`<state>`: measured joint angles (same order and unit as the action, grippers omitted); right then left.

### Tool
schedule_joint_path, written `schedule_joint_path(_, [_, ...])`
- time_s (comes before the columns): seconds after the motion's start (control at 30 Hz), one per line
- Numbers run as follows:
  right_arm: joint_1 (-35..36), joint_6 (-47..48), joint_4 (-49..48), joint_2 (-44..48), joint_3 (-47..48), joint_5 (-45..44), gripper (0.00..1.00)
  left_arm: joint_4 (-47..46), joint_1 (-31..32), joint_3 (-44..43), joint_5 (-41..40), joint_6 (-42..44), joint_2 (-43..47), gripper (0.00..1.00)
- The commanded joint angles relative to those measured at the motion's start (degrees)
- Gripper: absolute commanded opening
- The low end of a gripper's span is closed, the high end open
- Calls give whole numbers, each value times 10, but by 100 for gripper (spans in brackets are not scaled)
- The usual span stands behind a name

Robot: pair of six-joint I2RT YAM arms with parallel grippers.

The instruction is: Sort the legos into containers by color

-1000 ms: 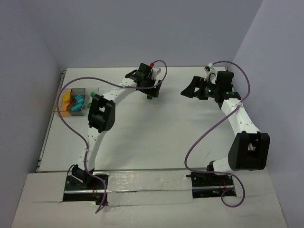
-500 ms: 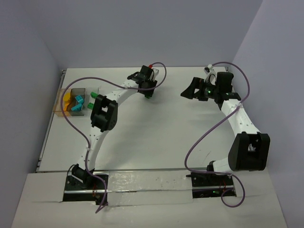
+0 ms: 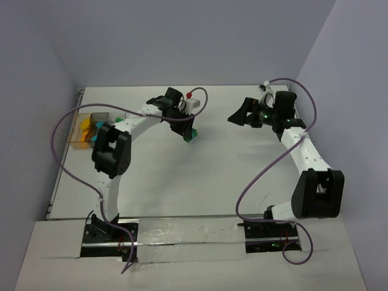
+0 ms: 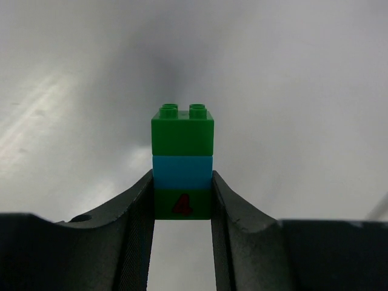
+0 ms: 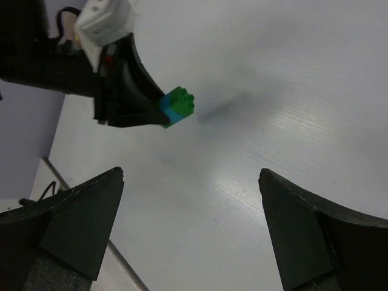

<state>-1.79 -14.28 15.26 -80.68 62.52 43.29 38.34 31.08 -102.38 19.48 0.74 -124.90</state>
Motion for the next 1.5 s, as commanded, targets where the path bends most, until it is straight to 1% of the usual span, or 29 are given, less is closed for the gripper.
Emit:
schedule_joint_path(0.0, [44,-56,-107,34,-32,68,100,-13,-21,42,285,63,157,0])
schedule_joint_path(0.07, [62,-57,-122,36,-38,83,100,2,-30,49,358,69,175,0])
schedule_joint_path(0.1, [70,-56,-129,35,-38,98,100,26,-34,50,412,74,181,0])
schedule_joint_path(0.13, [78,-57,-130,35,-38,99,100,42,-38,48,417,79,181,0])
schedule_joint_path(0.17, [91,-62,-138,35,-41,111,100,62,-45,49,457,83,183,0])
schedule_joint_path(0.2, [97,-68,-154,37,-45,118,100,76,-48,48,475,89,184,0])
schedule_joint_path(0.23, [103,-76,-182,42,-50,126,100,89,-51,47,494,98,184,0])
schedule_joint_path(0.27, [112,-91,-212,54,-59,141,100,109,-55,47,530,113,184,0])
schedule_joint_path(0.37, [126,-118,-256,66,-64,175,100,168,-57,31,559,173,175,0])
schedule_joint_path(0.43, [129,-132,-281,66,-62,191,100,199,-58,27,568,188,169,0])
schedule_joint_path(0.5, [134,-135,-278,66,-59,197,100,210,-57,23,572,203,166,0])
schedule_joint_path(0.57, [146,-84,-240,64,-43,189,100,227,-57,16,574,215,162,0])
schedule_joint_path(0.63, [172,-18,-171,60,-24,169,99,230,-57,14,578,216,158,0])
schedule_joint_path(0.7, [188,1,-135,53,-16,159,98,231,-57,14,579,217,158,0])
schedule_joint_path(0.9, [198,-33,-136,18,-12,167,97,226,-57,23,579,214,171,0])
schedule_joint_path(1.0, [198,-64,-175,16,-15,184,95,212,-57,33,574,204,180,0])
schedule_joint_path(1.13, [199,-96,-199,1,-8,210,90,216,-56,35,572,212,184,0])
schedule_joint_path(1.3, [206,-148,-251,-20,-17,258,85,224,-56,34,579,222,184,0])
schedule_joint_path(1.4, [213,-138,-242,-21,-16,256,84,223,-57,33,580,218,183,0])
schedule_joint_path(1.47, [222,-98,-203,-23,-6,242,83,224,-56,29,580,219,181,0])
